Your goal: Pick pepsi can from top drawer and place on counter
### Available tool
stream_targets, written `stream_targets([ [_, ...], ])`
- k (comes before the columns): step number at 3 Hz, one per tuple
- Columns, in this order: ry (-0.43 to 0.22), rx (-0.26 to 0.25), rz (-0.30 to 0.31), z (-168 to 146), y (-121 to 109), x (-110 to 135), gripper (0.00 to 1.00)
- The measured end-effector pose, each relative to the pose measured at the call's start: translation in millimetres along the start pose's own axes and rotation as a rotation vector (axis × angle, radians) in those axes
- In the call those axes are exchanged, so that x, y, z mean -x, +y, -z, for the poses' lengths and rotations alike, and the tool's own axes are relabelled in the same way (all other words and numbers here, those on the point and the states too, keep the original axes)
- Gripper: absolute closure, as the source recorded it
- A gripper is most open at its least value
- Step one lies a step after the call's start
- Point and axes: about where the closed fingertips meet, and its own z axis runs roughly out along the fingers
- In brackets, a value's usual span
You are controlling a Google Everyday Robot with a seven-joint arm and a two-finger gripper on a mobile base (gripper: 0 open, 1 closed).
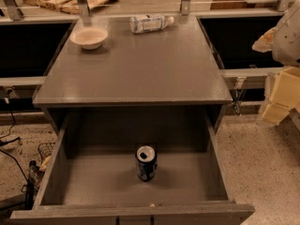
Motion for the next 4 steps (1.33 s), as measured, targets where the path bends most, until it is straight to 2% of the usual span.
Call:
stream_targets([
  [1,0.0,0.0,0.0,0.0,0.0,0.0,0.0],
  [4,-0.109,0.075,-0.032,-6.0,-3.4,-15.4,0.0],
])
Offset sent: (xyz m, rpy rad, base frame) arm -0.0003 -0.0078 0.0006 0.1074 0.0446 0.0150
